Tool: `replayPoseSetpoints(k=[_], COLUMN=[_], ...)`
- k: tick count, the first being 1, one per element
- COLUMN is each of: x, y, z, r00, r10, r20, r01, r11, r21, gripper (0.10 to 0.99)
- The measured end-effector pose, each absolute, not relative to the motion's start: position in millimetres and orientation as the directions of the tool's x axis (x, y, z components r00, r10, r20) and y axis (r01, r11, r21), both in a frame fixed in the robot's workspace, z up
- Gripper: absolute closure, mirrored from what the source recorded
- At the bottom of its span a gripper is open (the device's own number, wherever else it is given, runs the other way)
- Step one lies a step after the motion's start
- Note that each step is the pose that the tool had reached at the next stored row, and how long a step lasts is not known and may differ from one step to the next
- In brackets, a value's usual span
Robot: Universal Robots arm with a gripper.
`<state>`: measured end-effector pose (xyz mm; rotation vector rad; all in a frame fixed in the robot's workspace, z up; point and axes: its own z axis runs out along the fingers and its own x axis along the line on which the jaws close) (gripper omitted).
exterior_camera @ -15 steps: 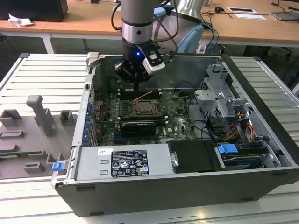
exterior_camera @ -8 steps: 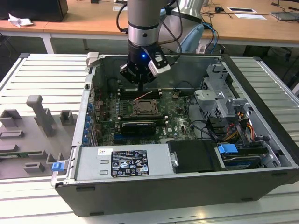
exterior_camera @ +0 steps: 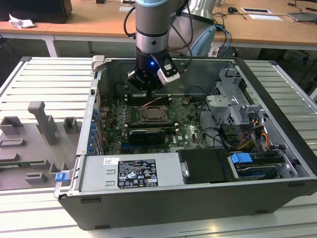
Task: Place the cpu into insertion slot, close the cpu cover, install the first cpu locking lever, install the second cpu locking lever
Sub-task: 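Install the first cpu locking lever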
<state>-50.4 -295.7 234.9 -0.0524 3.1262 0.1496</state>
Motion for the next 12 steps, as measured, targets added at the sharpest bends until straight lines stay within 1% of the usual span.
replayPoseSetpoints(k=[5,12], x=[-49.9,-47.0], y=[-294.8,-288.3], z=[227.2,224.9], r00=[-0.999,-0.999], r10=[-0.033,-0.033], r20=[-0.013,-0.013], r01=[-0.034,-0.034], r11=[0.995,0.995], r21=[0.096,0.096], gripper=[0.980,0.980])
